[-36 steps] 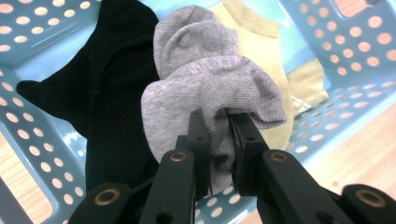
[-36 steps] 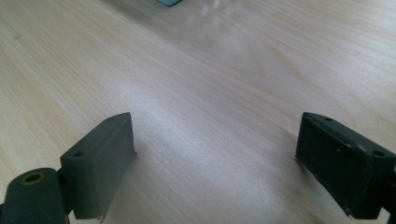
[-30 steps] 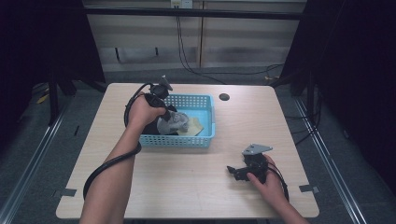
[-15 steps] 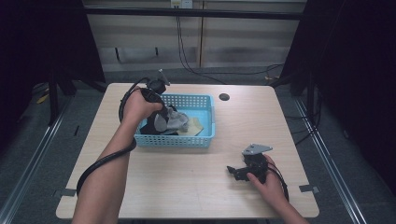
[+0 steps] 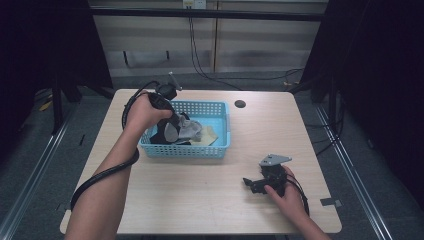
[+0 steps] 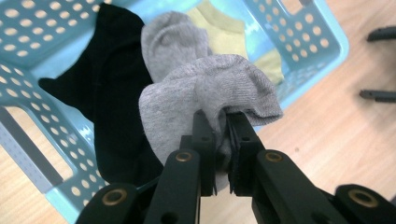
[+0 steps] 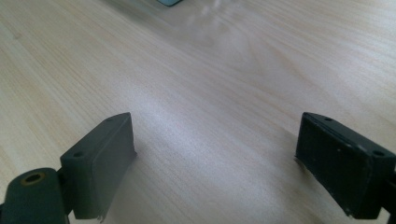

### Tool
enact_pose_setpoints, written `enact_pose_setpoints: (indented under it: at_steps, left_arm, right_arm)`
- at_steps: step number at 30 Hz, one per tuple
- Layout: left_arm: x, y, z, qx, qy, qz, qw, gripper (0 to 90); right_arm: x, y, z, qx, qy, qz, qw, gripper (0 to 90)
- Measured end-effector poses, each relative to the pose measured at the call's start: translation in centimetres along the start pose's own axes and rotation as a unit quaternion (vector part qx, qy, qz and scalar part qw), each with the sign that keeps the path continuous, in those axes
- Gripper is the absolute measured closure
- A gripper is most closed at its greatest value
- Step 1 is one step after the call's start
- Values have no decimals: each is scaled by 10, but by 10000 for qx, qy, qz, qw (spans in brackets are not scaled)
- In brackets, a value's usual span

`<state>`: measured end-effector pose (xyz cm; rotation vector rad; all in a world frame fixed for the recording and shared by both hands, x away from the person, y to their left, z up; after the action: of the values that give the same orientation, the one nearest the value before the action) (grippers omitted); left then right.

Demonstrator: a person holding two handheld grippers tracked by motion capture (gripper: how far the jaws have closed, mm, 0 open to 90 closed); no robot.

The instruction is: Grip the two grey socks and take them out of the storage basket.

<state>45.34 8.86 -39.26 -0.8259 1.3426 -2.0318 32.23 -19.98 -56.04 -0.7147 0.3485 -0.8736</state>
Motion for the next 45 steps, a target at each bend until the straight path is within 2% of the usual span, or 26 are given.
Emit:
enact_pose_setpoints:
  at_steps: [4,11,15,16,23,27,32,35,37,40,45]
  left_arm:
    - [4,-3,-5,-36,91,-58,9999,834]
    - [18,-9,-17,-56,301,-120,9995,834]
    - [26,-6,-27,-99,379,-205,9990,834]
    - [30,-4,-33,-158,464,-217,9986,834]
    - [41,2,-49,-177,586,-327,9976,834]
    - [53,13,-63,-163,727,-472,9961,833]
    - [60,24,-73,-196,853,-518,9948,832]
    - [66,39,-81,-205,941,-582,9937,828]
    - [67,42,-83,-234,972,-582,9933,824]
    - [71,59,-89,-302,1005,-570,9928,821]
    - [71,75,-95,-360,1022,-536,9927,819]
  right_arm:
    - [0,0,0,-3,-1,-7,10000,110]
    - [0,0,0,0,-1,3,10000,110]
    - [0,0,0,-3,-1,-7,10000,110]
    - [0,0,0,-3,-2,-6,10000,110]
    - [0,0,0,0,-3,-6,10000,110]
    - [0,0,0,-3,-4,-8,10000,110]
    - [0,0,0,-10,8,-6,10000,110]
    - [0,0,0,-23,-7,-8,10000,110]
    - [0,0,0,-21,-6,3,10000,110]
    - [0,0,0,-26,-4,-8,10000,110]
    - [0,0,0,-25,-2,1,10000,110]
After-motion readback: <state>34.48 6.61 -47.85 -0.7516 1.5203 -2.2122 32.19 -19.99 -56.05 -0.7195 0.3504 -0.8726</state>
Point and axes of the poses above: each handheld gripper's, and its own axes: y roughly forward along the jaws, z roughly out of its top, x roughly to its right, the point moved 7 cm from there along y, roughly forward along the jaws, and after that the axes turned 2 degrees about -y, right-handed, at the moved point
